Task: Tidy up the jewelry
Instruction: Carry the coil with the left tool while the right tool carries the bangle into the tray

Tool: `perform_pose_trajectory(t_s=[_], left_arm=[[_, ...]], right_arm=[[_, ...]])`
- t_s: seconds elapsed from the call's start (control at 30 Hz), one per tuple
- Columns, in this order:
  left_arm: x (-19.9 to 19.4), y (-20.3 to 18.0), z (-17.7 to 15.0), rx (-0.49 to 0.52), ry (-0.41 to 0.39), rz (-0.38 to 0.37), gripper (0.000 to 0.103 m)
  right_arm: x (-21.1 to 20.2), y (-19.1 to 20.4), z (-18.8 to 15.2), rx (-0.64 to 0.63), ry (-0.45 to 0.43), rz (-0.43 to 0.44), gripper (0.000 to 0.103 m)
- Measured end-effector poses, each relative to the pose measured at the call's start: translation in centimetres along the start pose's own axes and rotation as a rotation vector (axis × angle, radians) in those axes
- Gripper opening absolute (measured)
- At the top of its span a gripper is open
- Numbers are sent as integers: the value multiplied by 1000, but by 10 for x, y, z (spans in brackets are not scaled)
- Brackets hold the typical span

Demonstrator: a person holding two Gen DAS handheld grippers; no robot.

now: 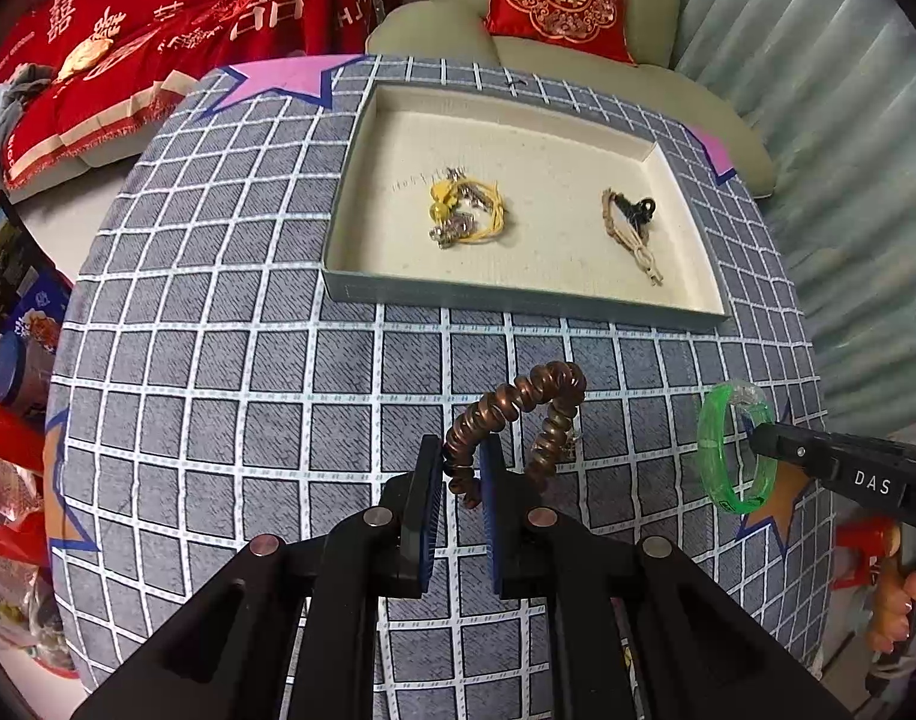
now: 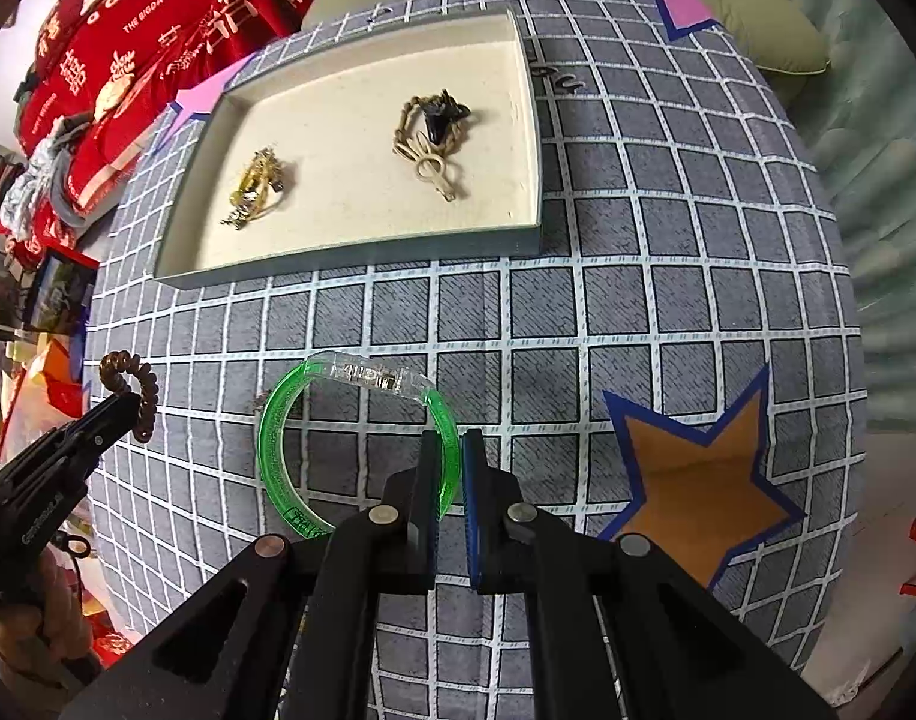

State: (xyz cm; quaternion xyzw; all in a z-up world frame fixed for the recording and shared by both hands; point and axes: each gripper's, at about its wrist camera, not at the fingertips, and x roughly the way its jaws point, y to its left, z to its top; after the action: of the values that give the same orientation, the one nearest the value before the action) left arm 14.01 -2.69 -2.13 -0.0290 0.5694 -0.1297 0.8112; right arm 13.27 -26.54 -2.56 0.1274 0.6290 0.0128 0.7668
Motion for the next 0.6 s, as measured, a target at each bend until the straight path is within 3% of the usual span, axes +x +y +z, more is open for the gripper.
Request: perform_pose_trajectory(t_s=[0.2,0.6], left_arm=[[-10,0,12,8,-34,-5,23],[-5,-3,58,4,-78,3,23]], right_arm=[[-14,-1,12,6,-25,13,7],[-10,11,76,-16,-68,29,7]])
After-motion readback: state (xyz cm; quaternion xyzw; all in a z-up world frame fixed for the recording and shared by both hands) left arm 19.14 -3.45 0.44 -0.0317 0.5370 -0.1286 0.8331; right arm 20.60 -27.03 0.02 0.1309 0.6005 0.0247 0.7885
